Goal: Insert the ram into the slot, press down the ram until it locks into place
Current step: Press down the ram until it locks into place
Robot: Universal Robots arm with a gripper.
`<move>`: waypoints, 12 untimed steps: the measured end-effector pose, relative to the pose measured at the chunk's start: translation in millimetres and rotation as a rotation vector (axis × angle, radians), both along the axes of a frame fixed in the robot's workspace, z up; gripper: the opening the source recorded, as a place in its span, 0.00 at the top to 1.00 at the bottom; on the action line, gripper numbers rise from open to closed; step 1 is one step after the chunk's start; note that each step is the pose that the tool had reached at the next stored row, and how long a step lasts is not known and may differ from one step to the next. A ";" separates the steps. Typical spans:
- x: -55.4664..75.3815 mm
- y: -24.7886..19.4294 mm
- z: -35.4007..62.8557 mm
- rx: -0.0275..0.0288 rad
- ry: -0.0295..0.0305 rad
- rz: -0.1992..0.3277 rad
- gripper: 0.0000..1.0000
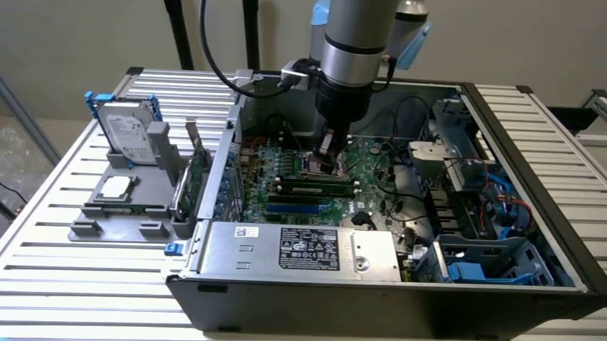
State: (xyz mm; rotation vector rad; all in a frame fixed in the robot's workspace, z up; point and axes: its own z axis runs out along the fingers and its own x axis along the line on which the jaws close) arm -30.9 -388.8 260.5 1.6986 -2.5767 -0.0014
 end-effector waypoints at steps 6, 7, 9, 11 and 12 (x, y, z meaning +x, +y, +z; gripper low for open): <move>0.0 0.0 0.1 -0.0001 0.0000 -0.099 0.89; 0.0 0.0 0.1 0.0000 0.0000 -0.115 0.89; 0.0 0.0 0.1 0.0000 0.0000 -0.148 0.89; 0.0 0.0 0.2 0.0000 0.0000 -0.180 0.89; 0.0 0.0 0.3 0.0000 0.0000 -0.196 0.89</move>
